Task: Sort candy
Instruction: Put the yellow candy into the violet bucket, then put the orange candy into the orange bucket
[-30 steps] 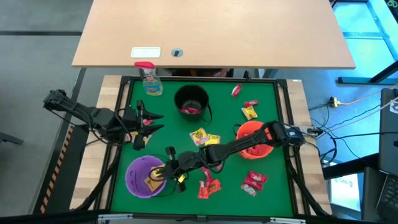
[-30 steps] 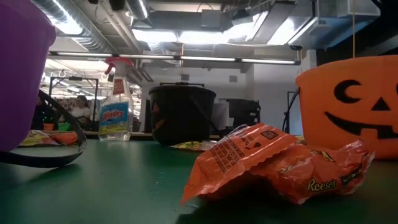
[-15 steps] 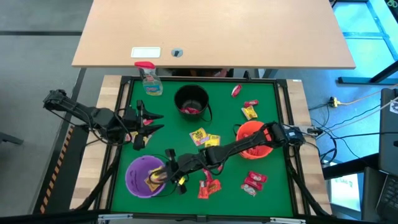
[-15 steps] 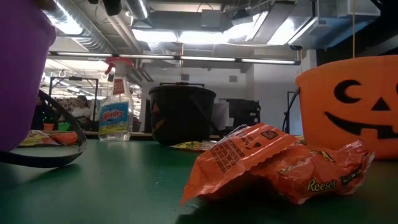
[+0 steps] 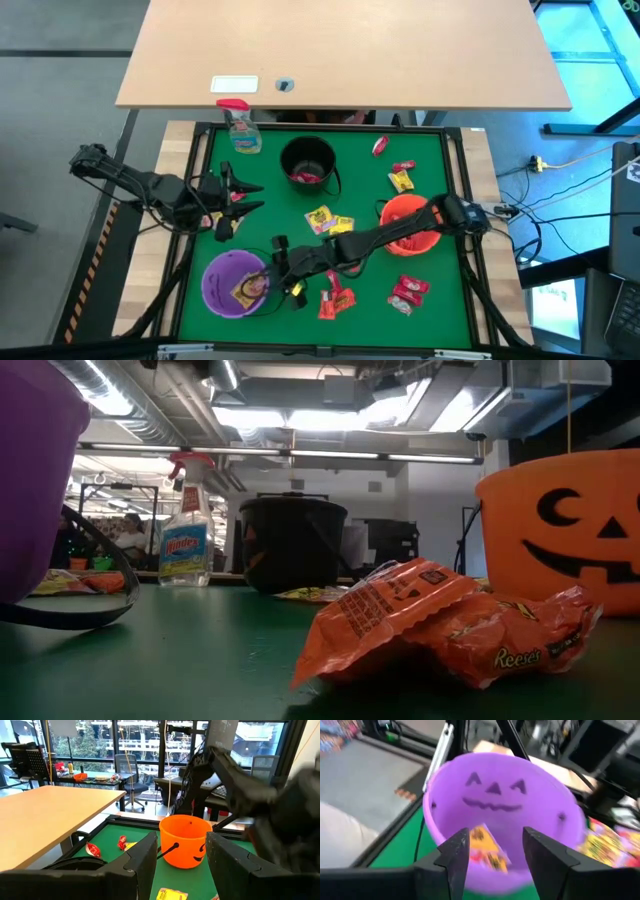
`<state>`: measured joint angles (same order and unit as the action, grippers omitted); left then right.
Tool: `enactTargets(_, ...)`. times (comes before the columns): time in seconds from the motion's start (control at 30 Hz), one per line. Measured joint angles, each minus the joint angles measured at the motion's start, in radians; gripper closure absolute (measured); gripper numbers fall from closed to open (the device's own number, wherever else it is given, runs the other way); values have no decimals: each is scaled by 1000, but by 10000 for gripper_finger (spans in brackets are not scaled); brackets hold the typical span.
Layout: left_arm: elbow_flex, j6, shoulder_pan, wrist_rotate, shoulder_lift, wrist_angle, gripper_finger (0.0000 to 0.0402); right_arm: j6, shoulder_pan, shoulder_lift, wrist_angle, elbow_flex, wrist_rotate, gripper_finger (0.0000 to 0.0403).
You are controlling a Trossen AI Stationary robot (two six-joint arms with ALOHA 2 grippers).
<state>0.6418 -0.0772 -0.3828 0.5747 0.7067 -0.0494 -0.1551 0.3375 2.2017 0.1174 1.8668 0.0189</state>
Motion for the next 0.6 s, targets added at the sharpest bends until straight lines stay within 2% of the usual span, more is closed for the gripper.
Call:
enactTargets(0.1,0,-2,0,0,0,7,246,15,17,-83,192,2,44,221)
enactTargets(0.3,0,-2,0,-6,0,16,246,110,106,-209,593,2,214,221)
enactTargets(0.5,0,-26,0,-8,6,22,246,367,191,-252,949,0,285,221)
enactTargets(0.6,0,-27,0,-14,9,25,246,492,224,-252,1019,-37,285,221)
